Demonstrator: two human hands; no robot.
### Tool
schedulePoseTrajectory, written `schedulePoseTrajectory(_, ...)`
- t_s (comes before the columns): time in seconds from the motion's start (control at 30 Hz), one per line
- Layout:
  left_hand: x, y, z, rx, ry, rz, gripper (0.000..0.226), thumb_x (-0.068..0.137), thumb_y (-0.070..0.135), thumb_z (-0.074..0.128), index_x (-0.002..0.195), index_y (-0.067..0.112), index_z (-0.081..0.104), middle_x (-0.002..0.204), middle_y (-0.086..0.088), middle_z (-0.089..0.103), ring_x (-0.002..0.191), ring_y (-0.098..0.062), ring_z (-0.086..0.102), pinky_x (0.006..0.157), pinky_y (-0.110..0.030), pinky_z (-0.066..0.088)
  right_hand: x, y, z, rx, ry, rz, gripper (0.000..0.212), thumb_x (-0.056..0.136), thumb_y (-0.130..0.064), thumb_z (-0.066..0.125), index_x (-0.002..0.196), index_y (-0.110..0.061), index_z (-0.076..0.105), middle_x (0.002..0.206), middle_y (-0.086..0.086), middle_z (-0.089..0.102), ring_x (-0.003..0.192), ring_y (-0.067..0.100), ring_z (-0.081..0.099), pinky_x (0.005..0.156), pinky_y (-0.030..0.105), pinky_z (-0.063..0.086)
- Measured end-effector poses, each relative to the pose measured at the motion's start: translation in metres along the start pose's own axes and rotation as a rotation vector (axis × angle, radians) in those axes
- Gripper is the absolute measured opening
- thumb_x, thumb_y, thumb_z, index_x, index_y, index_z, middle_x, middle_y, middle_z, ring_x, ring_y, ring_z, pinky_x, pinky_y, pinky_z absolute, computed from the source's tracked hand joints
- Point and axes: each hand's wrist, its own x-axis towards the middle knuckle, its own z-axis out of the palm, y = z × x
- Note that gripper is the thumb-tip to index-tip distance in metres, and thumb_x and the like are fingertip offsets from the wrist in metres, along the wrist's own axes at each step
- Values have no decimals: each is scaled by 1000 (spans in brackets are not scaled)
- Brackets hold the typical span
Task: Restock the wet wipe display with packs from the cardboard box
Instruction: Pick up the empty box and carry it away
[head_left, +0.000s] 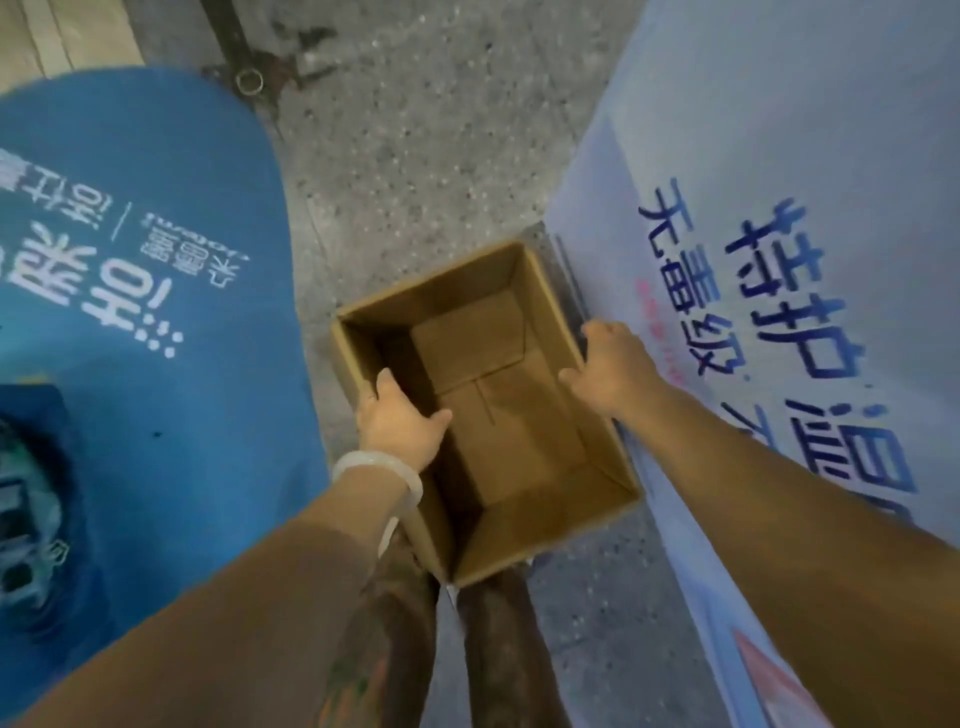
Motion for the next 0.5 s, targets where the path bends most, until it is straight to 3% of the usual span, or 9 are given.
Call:
schedulePoseTrajectory(0.13,58,-71,46,-55,11,-227,98,75,38,75,147,7,17,151,-15,26,138,-36,30,110,-54,32,62,29,77,76,-68,112,90,76,-43,73,145,-10,26,145,18,37,132,39,40,107,52,38)
schedulePoseTrajectory(0.23,97,-106,81,-156,-25,-299,112,69,44,78,150,17,5,154,-14,24,138,-38,32,109,-53,36,99,51,118,141,-48,240,116,70,-48,78,152,-9,6,157,18,17,143,37,23,115,52,26)
schedulePoseTrajectory(0.33,127,-124,110,-285,5,-316,113,72,39,78,151,20,-1,154,-14,28,138,-36,34,111,-48,35,131,72,146,287,34,287,122,55,-58,83,148,-6,23,150,19,35,137,36,37,111,52,34)
schedulePoseTrajectory(0.4,145,-128,124,-382,50,-318,105,73,35,78,151,23,8,146,-13,42,132,-35,43,109,-47,38,145,82,162,264,111,284,112,56,-64,77,140,-2,38,138,22,50,127,38,49,105,52,41)
schedulePoseTrajectory(0.5,158,-128,139,-460,127,-330,71,81,13,69,143,16,34,127,-14,59,118,-35,56,101,-46,46,158,83,168,126,177,333,62,88,-34,64,129,9,47,131,30,52,122,44,50,102,51,41)
